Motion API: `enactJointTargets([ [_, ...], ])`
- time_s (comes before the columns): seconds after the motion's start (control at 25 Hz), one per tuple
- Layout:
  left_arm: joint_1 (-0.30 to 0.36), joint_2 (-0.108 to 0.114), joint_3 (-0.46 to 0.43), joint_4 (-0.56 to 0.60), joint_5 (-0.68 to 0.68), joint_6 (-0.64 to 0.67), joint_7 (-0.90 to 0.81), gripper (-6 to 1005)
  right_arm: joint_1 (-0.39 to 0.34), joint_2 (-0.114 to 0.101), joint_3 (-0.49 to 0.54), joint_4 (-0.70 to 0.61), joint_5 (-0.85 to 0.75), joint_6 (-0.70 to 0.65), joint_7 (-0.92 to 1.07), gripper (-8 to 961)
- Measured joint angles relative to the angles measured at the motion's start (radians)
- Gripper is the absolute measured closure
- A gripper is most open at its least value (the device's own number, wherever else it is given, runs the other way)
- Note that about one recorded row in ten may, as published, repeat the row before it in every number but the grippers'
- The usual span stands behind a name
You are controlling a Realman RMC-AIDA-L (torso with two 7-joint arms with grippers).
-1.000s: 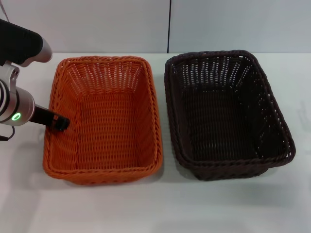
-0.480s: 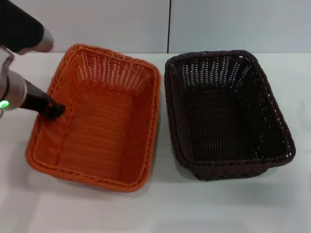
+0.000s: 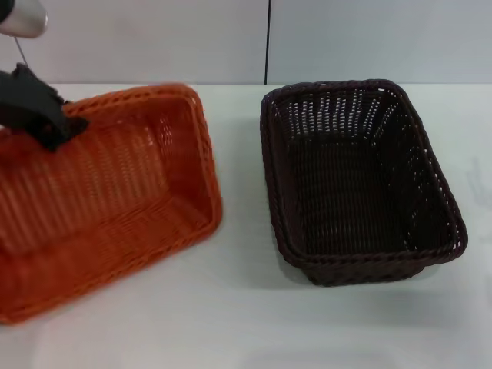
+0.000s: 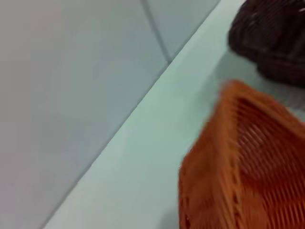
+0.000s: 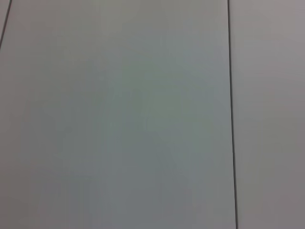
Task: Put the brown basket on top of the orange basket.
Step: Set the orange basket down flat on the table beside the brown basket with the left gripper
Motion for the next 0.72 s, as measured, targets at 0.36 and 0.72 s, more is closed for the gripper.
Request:
enactJointTargets([
  [0.36,-0.094,0.003,-0.080,0.006,-0.071,-0.145,0.197,818,-0.010,0.002,-0.001,-0.016,0.000,0.002,0.000,202],
  [0.72,-0.136,0.000,-0.072,-0.019,-0.111,-0.254,0.321,823,-0.013,0.002,-0.004,-0.018,0.000,0.002,0.000,203],
])
